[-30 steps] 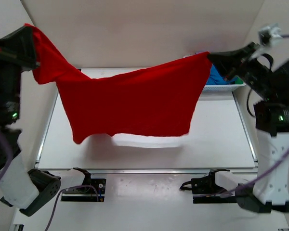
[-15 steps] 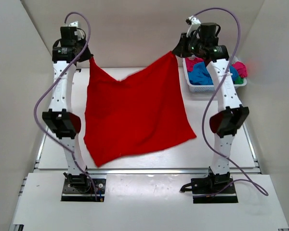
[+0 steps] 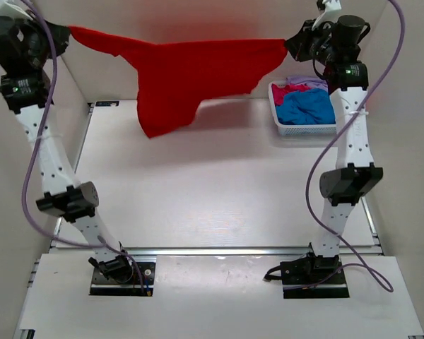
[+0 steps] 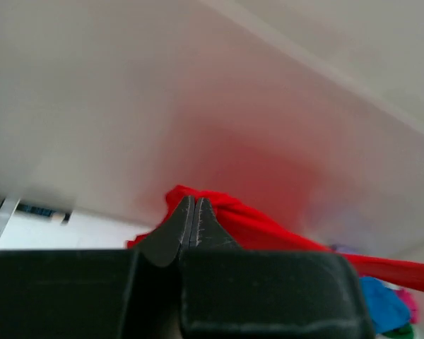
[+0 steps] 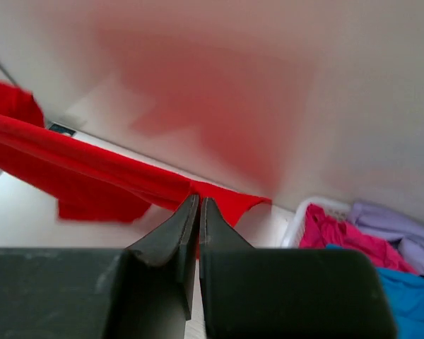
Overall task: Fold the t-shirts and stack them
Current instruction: Flatten out the tshirt
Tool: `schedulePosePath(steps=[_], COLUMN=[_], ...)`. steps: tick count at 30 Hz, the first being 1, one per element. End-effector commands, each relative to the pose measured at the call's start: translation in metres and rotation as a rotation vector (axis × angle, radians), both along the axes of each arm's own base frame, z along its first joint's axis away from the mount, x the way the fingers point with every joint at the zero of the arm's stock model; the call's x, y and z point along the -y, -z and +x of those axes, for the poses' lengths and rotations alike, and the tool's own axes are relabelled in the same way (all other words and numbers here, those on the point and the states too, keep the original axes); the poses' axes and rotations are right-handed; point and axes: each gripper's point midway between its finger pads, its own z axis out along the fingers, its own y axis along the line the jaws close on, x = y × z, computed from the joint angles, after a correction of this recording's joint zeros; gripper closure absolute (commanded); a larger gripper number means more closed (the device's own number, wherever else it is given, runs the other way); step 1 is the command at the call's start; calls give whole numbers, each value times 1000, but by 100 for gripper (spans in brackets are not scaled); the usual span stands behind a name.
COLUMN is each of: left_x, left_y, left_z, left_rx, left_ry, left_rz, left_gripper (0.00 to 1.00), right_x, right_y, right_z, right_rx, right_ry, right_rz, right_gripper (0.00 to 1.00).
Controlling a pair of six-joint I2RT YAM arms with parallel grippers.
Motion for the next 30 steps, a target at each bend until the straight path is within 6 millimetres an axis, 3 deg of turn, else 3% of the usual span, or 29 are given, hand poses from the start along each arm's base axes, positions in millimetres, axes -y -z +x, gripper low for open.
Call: schedulePosePath(steps=[1,4,9,12,15,19,23,28,30], left_x=[46,64,75,93,104,103,102,88,81], left_y=[-114,-129,-153,-162,-170,-181,-168,-131,-110], left_z=[-90,-116,-157,-178,-190,-198,-170,-116,-88], left_rx=[296,334,396,430,456,493,452,337,280], left_ry=[84,108,75,105,110,107,143,112,108], left_rz=[71,83,122,138,139,133,109,118,107], left_gripper=[100,100,100,100,100,100,100,100,100], right_x=[-13,-23,-16,-17,-20,-24,-32,-48,-54], right_y=[-110,-111,-117,-124,-136,-136,-125,-99,-79], right_z=[-78,-103,-136,-155,-174,-177,-162,-119,-95], right_rx=[276,269,285,302,333,329,300,245,204], right_ry=[-11,-14,-10,-13,-21,-49,-59,-74,-73], right_rz=[-41,-65,-108,-113,-110,-100,-103,-119,-138], right_gripper=[100,100,99,100,100,100,100,100,100])
